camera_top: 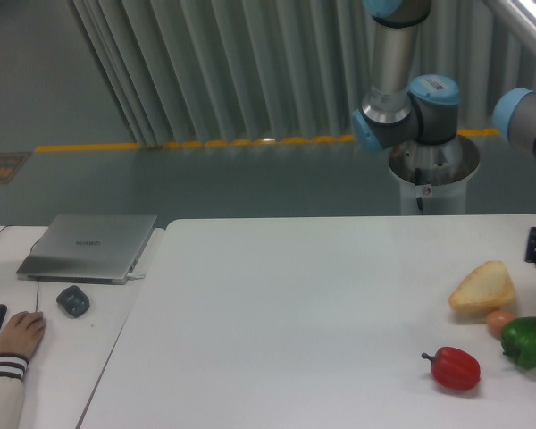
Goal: Place the triangular bread on the table
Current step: 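Open the gripper to release the bread and lift away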
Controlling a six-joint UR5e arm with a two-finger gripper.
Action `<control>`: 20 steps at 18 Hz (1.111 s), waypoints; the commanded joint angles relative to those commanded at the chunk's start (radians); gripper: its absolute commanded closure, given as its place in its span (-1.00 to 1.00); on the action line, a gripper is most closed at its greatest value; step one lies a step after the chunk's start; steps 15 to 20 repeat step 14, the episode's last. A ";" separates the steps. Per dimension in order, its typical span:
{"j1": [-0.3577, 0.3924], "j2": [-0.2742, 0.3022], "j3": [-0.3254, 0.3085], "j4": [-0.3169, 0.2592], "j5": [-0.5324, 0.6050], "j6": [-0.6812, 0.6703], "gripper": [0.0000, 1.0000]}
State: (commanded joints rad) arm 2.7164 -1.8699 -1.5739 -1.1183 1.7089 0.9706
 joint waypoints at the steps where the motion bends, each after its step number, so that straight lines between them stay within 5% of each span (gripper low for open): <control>1: 0.012 -0.002 0.008 0.002 0.003 0.049 -1.00; 5: 0.046 -0.015 0.008 0.046 0.002 0.137 -1.00; 20: 0.048 -0.021 0.009 0.049 0.000 0.166 -1.00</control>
